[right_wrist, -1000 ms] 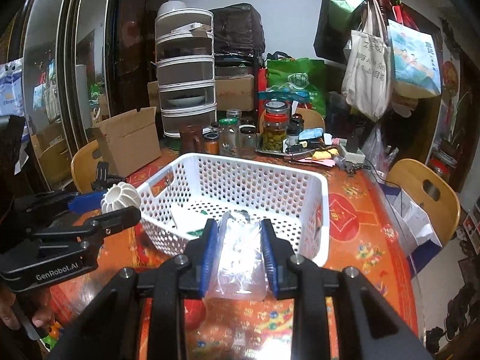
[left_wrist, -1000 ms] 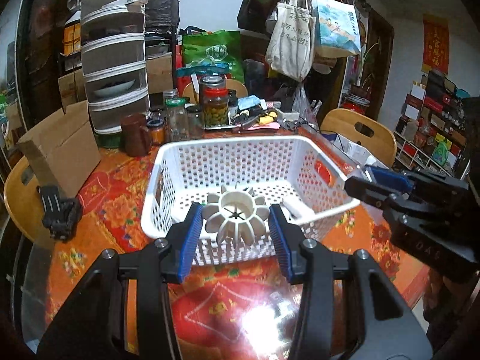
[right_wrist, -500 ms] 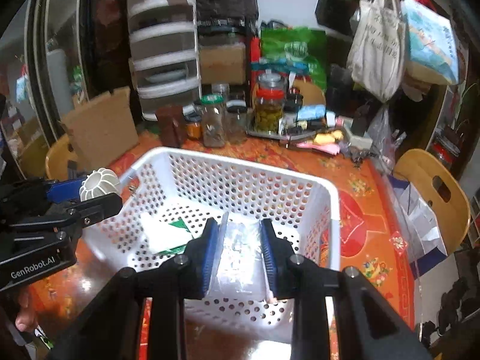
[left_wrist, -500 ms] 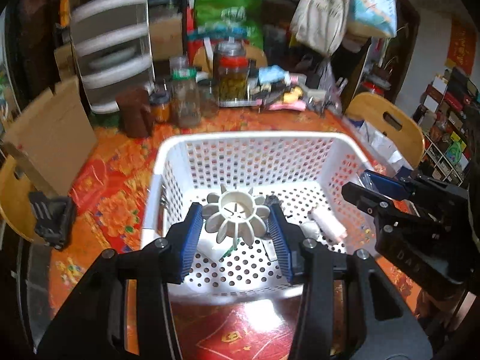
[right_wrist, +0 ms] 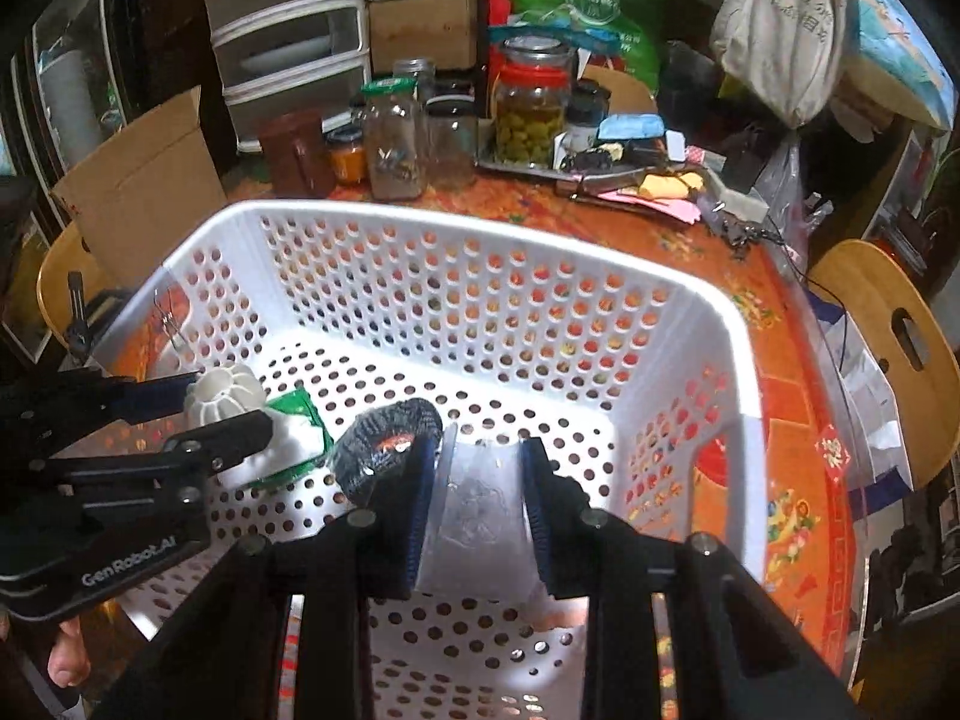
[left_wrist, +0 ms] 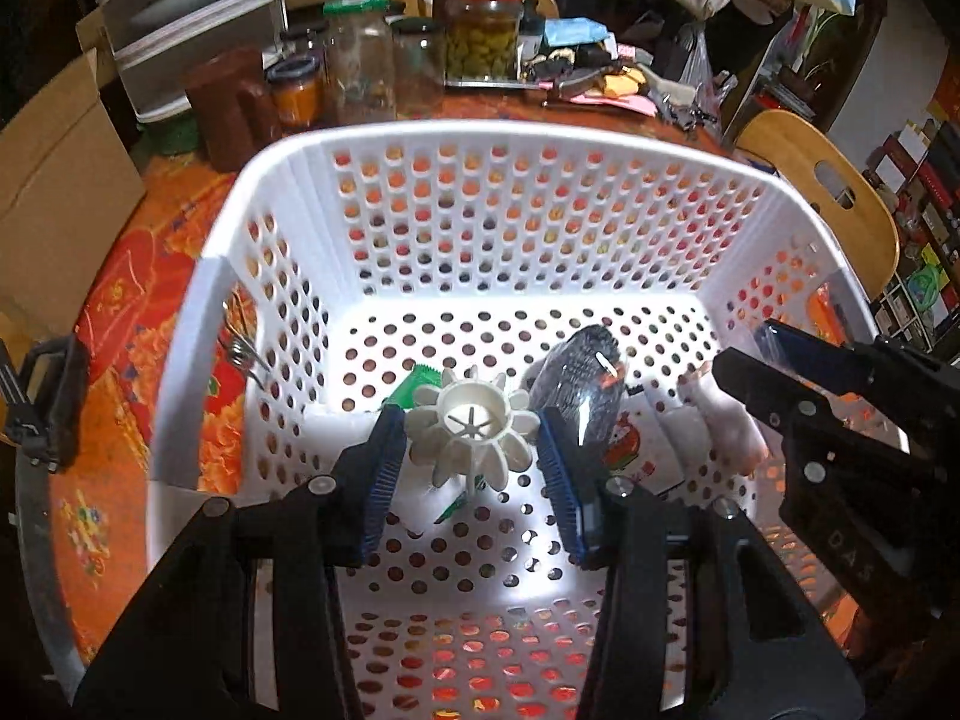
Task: Organize soft objects
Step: 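Lower both tools into the basket and open them to release the items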
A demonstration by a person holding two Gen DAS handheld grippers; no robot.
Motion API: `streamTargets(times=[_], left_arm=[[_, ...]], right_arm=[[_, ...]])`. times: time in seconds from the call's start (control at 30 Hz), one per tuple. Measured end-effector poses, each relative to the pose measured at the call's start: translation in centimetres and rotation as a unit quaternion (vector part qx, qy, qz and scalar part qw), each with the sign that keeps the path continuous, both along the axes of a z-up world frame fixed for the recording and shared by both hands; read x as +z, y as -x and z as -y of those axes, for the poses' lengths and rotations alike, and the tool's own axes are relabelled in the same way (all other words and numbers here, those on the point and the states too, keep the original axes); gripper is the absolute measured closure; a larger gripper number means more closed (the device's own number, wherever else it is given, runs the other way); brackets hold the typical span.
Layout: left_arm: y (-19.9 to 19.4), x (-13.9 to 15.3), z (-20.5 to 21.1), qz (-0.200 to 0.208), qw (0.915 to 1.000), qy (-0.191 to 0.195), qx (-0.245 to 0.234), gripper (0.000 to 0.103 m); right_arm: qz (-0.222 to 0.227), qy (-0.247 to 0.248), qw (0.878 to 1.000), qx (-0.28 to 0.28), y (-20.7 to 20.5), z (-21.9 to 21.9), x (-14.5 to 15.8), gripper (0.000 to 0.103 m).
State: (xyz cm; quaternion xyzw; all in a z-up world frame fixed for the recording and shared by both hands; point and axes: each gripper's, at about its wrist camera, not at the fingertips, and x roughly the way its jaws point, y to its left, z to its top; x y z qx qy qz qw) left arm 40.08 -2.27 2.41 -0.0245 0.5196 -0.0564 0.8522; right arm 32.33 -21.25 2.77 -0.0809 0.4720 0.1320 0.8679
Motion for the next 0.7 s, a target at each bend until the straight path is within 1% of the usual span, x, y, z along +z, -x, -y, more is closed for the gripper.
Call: streamTargets(times=[0.13,0.23,0.3,0.33,0.37,0.4,0.6,0.7], left_arm=[[0.0,-0.3,-0.1,0.001,1.0000,0.002,0.001,0.060],[0.2,-0.2,0.1,0.004,1.0000,-0.005,-0.004,0.060],[0.3,-0.1,0.0,0.007,1.0000,-0.003,-0.006,0.058],[0.4,0.0,0.0,0.009,0.9999,-0.002,-0.005,0.052],[0.5,0.1,0.0,0.011,0.9999,0.000,-0.004,0.046],[0.5,0.2,-0.1,0.012,0.9999,0.008,-0.006,0.045],[1.4,1.1,0.2,0.029,0.9994,0.012,-0.015,0.035],[2.3,2.1,0.3,0.044,0.9986,0.021,-0.019,0.030]], right_arm=[[-0.001,0.002,1.000,0.004,0.0,-0.3,-0.4,0.075],[-0.002,0.000,1.000,0.005,0.0,-0.5,-0.7,0.074],[-0.003,-0.001,1.000,0.005,0.1,-0.5,-0.7,0.074],[-0.003,-0.003,1.000,0.005,0.1,-0.5,-0.7,0.069],[-0.003,-0.005,1.000,0.005,0.2,-0.4,-0.7,0.060],[-0.002,-0.006,1.000,0.004,0.2,-0.3,-0.7,0.052],[0.016,-0.019,1.000,-0.003,1.0,0.6,0.4,0.048],[0.024,-0.023,0.999,-0.004,1.7,1.2,1.1,0.041]])
